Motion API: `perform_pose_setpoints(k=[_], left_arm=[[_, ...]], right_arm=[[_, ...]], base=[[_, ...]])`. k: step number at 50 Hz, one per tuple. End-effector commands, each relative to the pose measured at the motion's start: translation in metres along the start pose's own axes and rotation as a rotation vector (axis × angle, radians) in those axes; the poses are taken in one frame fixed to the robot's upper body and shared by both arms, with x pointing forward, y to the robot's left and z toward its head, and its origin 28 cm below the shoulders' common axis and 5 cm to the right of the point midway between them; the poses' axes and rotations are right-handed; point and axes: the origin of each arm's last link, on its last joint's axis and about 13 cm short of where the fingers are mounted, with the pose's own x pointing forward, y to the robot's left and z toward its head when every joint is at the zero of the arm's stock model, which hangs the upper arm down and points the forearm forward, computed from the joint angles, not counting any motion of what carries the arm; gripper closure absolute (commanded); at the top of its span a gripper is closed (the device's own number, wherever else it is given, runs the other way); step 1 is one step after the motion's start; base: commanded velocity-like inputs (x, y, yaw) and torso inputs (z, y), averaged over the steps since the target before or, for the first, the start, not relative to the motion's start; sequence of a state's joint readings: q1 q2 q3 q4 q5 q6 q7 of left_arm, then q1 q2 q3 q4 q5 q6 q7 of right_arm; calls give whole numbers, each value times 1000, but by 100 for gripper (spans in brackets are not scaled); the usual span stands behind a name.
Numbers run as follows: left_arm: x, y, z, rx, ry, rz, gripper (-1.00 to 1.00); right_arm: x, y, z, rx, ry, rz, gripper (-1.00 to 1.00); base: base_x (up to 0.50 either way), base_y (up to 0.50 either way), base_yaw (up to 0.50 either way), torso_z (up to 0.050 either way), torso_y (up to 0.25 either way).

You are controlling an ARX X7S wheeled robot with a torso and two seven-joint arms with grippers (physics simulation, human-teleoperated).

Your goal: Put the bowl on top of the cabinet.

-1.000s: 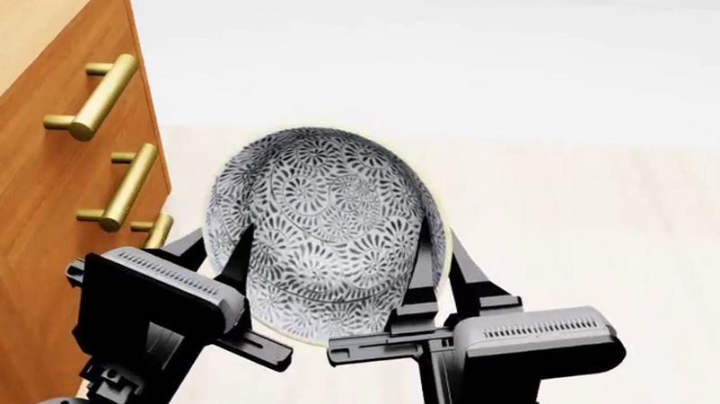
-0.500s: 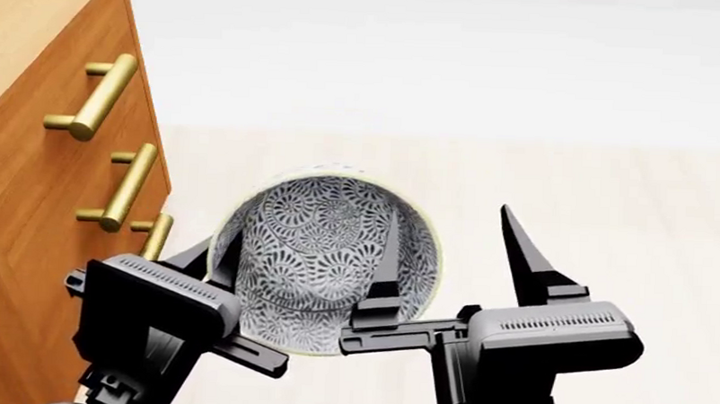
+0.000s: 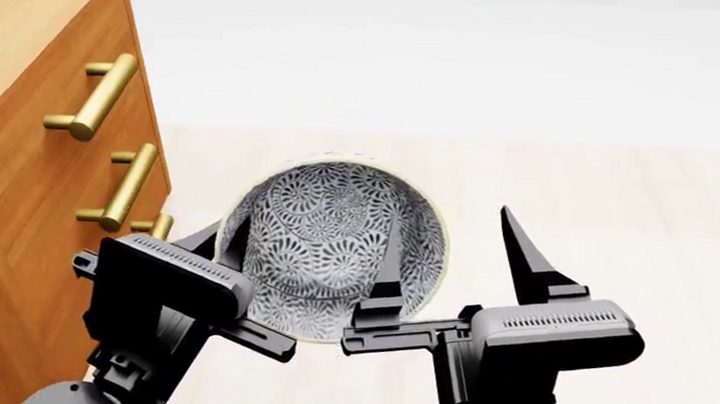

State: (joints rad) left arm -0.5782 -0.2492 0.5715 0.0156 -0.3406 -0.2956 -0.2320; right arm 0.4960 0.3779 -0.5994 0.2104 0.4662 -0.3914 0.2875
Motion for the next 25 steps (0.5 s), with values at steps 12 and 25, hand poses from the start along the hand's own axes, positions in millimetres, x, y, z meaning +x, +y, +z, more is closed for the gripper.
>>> perform_pose_setpoints(k=[12,25], left_arm=[[21,2,18,42,54,-52,100],[25,3,28,222,-43,171,100]], right_arm=[[-26,-13,5,49,-30,-54,-100],[-54,-16,23,52,-107,-77,-100]], base=[[0,0,0,1,0],[0,0,0,0,1]])
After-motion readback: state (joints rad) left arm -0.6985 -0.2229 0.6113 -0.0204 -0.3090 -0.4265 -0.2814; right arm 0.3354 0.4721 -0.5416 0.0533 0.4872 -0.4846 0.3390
